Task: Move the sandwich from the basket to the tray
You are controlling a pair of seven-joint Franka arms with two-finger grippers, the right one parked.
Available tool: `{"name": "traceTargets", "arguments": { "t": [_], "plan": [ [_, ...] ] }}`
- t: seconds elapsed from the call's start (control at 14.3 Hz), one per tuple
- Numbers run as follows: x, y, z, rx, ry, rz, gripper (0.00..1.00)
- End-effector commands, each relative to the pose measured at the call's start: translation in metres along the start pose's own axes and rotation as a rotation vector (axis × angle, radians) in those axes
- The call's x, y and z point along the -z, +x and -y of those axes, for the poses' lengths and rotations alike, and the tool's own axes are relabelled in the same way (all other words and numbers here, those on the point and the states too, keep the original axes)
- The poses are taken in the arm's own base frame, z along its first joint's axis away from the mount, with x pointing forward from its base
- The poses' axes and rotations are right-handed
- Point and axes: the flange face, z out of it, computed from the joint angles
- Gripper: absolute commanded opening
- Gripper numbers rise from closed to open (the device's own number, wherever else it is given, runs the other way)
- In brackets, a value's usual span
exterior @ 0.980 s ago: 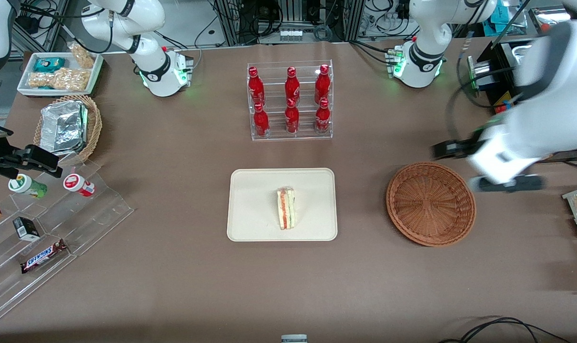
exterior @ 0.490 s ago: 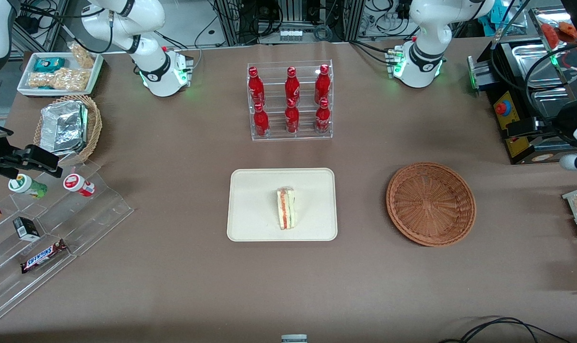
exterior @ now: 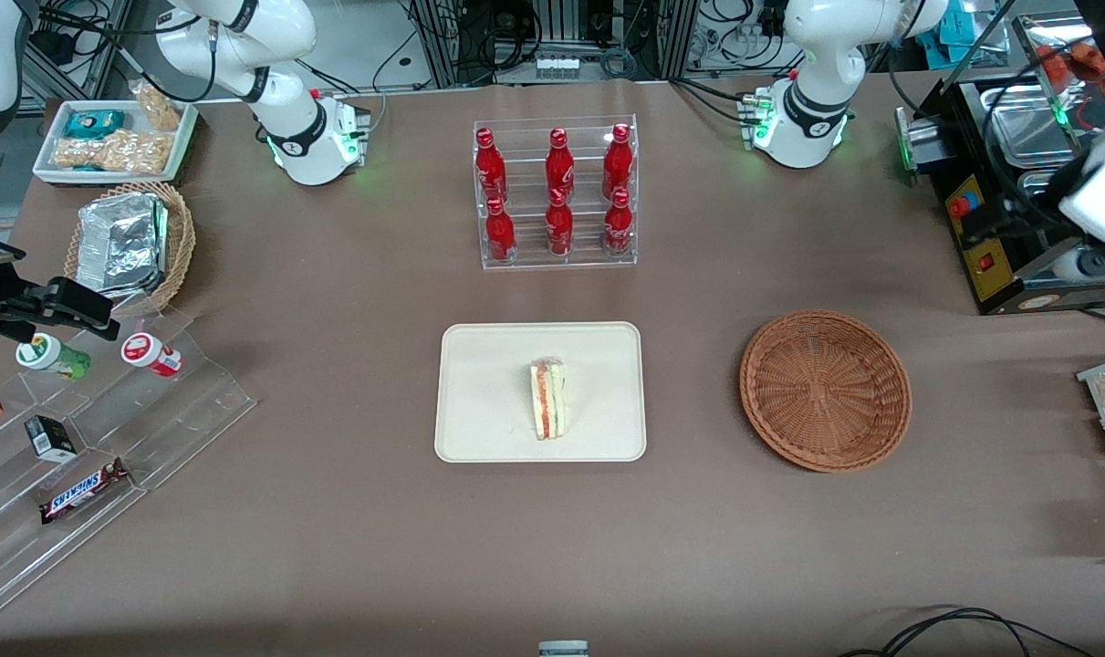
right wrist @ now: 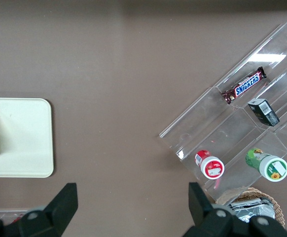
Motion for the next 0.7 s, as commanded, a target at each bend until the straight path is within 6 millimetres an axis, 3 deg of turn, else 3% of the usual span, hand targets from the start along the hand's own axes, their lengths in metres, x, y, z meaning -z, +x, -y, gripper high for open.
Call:
{"name": "traceTargets", "arguments": {
  "t": [0.0,0.49,0.63],
  "plan": [
    [0.013,-0.020,-0.015,-0.008,0.046,0.018,1.00],
    [0.026,-0.017,-0.015,0.013,-0.013,-0.025,1.00],
    [0.028,-0.014,-0.018,0.115,-0.019,-0.058,1.00]
  ]
}}
